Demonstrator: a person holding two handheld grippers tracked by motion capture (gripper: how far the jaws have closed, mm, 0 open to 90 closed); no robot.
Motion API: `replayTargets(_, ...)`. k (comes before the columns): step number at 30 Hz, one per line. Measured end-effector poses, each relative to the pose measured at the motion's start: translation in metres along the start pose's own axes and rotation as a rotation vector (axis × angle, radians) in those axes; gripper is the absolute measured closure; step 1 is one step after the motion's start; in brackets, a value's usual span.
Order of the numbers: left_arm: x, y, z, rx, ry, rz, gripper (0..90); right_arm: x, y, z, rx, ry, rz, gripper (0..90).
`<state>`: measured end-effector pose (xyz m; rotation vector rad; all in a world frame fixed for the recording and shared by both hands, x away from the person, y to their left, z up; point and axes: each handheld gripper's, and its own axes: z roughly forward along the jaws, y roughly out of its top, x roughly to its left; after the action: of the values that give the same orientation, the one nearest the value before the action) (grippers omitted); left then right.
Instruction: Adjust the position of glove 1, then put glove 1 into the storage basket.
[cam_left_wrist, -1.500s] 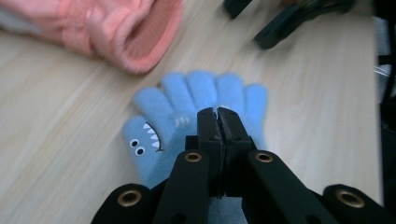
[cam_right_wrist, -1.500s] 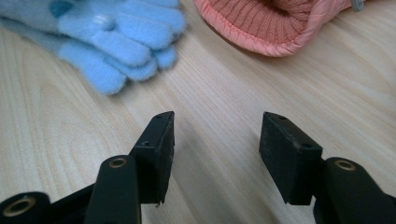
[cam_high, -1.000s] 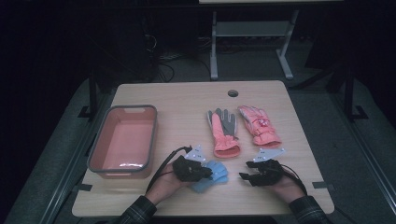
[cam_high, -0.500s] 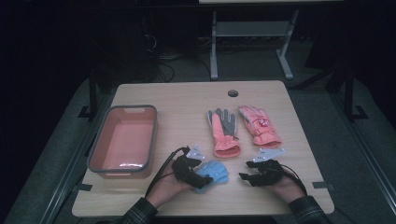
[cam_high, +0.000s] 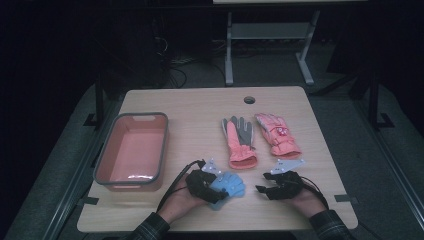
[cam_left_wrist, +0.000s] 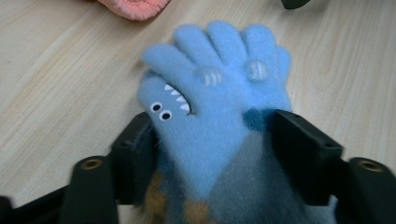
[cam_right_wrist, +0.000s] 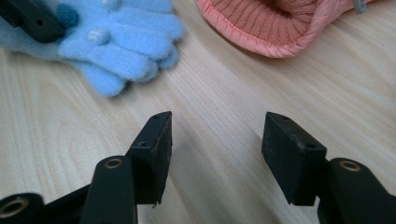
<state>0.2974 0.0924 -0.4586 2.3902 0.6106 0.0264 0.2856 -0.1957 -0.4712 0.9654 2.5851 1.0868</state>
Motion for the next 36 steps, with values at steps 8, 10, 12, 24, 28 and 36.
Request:
replayTargets(8, -0.001, 0.000, -0.001, 0.007, -0.036, 0.021, 64.0, 0.001, -0.002, 0.003, -0.022, 0.001, -0.021, 29.7)
replayTargets(10, -0.002, 0.000, 0.000, -0.005, -0.047, 0.000, 68.9, 0.001, -0.003, 0.005, -0.029, -0.014, -0.036, 23.7)
replayTargets(12, -0.001, 0.000, 0.000, -0.002, -0.050, -0.002, 72.2, 0.002, -0.004, 0.006, -0.033, -0.023, -0.037, 19.6)
replayTargets(24, 0.006, 0.004, -0.011, -0.040, -0.095, -0.020, 80.2, 0.001, -0.005, 0.008, -0.045, -0.033, -0.025, 14.7)
replayTargets(28, 0.009, 0.009, -0.024, -0.080, -0.096, -0.042, 80.3, 0.001, -0.005, 0.009, -0.045, -0.033, -0.025, 14.7)
replayTargets(36, 0.020, 0.017, -0.056, -0.142, -0.039, -0.096, 80.2, 0.001, -0.005, 0.009, -0.045, -0.033, -0.025, 14.6)
